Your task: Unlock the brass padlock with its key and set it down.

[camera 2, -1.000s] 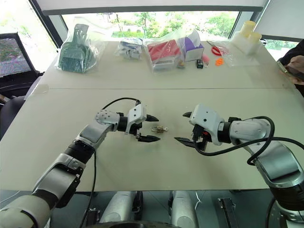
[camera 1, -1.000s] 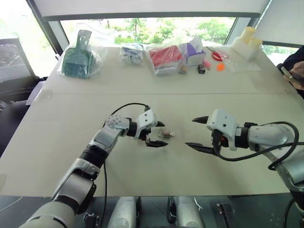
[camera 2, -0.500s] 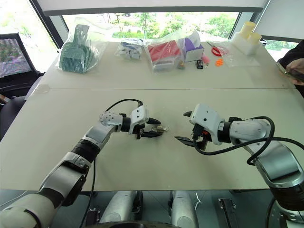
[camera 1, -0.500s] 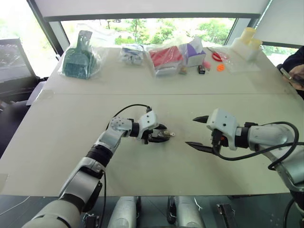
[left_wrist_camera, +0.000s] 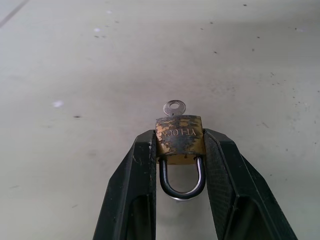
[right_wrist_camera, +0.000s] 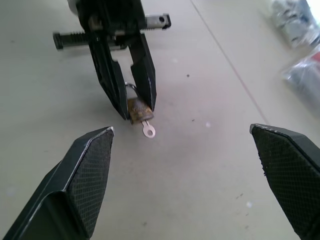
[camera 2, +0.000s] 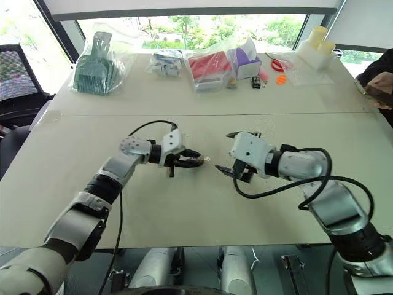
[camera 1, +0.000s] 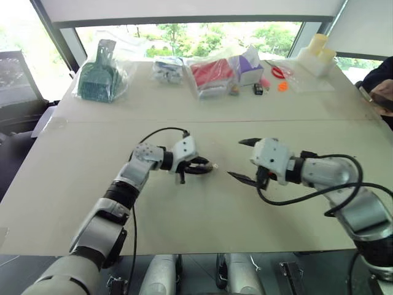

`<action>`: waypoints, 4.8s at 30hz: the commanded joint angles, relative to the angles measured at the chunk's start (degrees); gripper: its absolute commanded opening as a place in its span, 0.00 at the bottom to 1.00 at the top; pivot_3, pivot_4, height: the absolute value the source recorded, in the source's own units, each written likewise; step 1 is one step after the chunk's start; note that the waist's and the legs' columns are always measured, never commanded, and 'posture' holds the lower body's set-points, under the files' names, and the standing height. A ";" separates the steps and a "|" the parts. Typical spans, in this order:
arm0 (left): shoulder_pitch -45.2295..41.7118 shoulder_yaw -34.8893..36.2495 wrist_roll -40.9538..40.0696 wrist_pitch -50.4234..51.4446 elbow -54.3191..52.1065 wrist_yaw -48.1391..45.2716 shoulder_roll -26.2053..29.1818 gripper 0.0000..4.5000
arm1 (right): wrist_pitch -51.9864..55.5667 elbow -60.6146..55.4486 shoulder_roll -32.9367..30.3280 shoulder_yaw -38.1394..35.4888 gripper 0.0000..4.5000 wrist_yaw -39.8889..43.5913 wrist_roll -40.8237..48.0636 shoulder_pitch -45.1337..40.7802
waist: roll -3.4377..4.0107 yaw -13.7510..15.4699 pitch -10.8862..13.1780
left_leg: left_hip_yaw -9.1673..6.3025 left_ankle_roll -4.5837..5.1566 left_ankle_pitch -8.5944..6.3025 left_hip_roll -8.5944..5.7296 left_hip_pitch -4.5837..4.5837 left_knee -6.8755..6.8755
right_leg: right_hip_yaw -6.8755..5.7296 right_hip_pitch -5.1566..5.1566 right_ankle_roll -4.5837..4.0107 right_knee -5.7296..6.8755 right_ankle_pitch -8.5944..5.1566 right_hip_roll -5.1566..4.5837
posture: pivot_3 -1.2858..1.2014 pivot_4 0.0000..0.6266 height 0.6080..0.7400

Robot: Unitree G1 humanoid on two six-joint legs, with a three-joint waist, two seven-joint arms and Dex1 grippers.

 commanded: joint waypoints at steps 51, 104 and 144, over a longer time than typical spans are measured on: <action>-9.59 4.73 -7.91 3.97 -8.92 -16.17 9.02 0.16 | -48.94 24.16 5.52 7.62 0.41 -11.02 -29.43 -14.51 | 0.02 -0.85 0.01 | 0.25 -0.03 0.03 -0.03 -0.06 0.00 | 0.00 -0.03 0.09 0.00 -0.03 0.01 | 0.52 0.24 1.00; -6.10 11.75 -14.98 20.59 -19.42 -14.03 15.27 0.70 | -66.26 34.89 10.47 7.35 0.00 -16.55 -33.82 -19.34 | 0.03 -1.49 0.02 | 0.21 -0.06 0.05 -0.01 -0.03 0.00 | 0.03 -0.01 0.08 0.04 -0.03 0.01 | 0.52 0.24 1.00; 6.32 10.61 -9.84 13.96 -18.52 -5.97 16.15 0.01 | -69.73 52.36 13.48 13.76 0.00 -24.44 -44.72 -21.47 | 0.03 -1.77 0.02 | 0.26 -0.08 0.06 -0.01 0.05 -0.02 | 0.05 0.01 0.07 0.09 -0.04 0.00 | 0.52 0.24 1.00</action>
